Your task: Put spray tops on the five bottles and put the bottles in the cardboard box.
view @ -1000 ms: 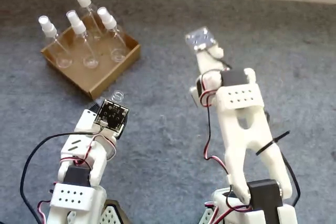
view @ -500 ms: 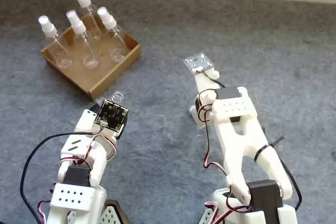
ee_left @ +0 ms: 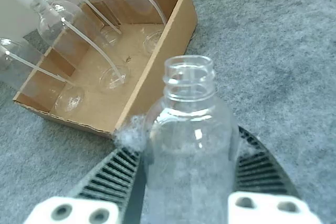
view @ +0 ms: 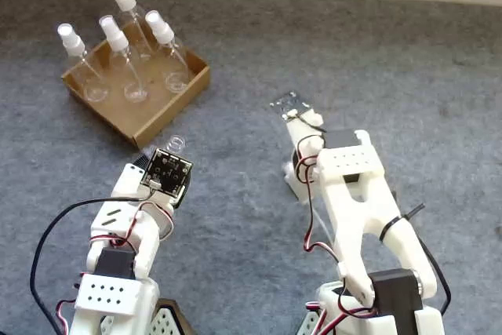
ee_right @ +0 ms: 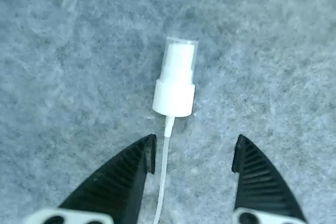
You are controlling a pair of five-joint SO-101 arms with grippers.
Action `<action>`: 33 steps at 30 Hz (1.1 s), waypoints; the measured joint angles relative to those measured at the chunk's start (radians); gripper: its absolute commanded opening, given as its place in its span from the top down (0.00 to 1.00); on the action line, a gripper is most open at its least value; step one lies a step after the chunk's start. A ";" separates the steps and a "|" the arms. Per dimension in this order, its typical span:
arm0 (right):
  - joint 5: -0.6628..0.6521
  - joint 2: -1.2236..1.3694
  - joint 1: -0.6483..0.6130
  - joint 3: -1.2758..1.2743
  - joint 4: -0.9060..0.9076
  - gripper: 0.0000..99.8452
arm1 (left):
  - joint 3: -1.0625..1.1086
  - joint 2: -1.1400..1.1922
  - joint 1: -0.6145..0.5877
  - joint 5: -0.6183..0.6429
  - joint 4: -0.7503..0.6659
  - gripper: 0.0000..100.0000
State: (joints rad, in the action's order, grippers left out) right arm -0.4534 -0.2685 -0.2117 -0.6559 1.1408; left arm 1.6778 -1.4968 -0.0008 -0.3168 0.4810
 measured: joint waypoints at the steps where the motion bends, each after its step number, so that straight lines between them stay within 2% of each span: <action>1: 0.000 0.000 -0.006 0.000 -0.002 0.78 | 0.000 0.000 0.000 0.000 0.000 0.94; 15: 0.000 0.035 -0.091 -0.046 -0.166 0.78 | 0.000 0.000 0.000 0.000 0.000 0.94; 23: -0.002 0.226 -0.091 -0.043 -0.187 0.78 | 0.000 0.000 0.000 0.000 0.000 0.94; 33: -0.002 0.203 -0.092 -0.044 -0.184 0.78 | 0.000 0.000 0.000 0.000 0.000 0.94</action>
State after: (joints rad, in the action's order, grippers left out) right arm -0.4549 -0.0660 -0.3038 -0.7004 0.9567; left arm 1.6778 -1.4968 -0.0008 -0.3168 0.4810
